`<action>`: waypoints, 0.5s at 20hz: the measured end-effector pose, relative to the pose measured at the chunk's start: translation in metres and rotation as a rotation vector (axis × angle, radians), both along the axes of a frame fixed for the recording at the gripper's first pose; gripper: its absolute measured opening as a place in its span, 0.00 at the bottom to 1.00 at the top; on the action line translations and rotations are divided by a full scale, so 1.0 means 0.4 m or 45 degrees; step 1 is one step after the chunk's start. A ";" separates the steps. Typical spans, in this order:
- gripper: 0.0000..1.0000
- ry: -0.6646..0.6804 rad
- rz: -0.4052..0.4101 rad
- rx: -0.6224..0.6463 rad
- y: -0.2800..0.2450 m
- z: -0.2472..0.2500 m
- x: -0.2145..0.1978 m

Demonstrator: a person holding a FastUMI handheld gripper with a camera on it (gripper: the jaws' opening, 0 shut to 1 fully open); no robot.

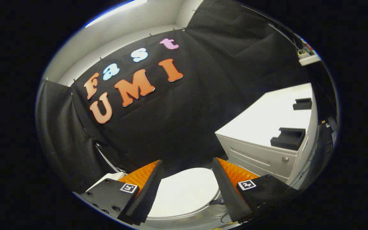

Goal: Open the toilet lid.

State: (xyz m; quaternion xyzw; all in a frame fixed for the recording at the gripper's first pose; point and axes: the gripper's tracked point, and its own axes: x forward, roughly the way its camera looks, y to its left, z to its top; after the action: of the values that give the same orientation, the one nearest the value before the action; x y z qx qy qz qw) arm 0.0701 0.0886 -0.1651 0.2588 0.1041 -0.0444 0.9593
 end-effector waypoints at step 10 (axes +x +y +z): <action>0.98 0.414 -0.094 0.316 -0.006 -0.401 -0.088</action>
State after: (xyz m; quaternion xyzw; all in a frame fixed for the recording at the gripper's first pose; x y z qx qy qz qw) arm 0.0349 0.0861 -0.3257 0.3681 0.2528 -0.1074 0.8883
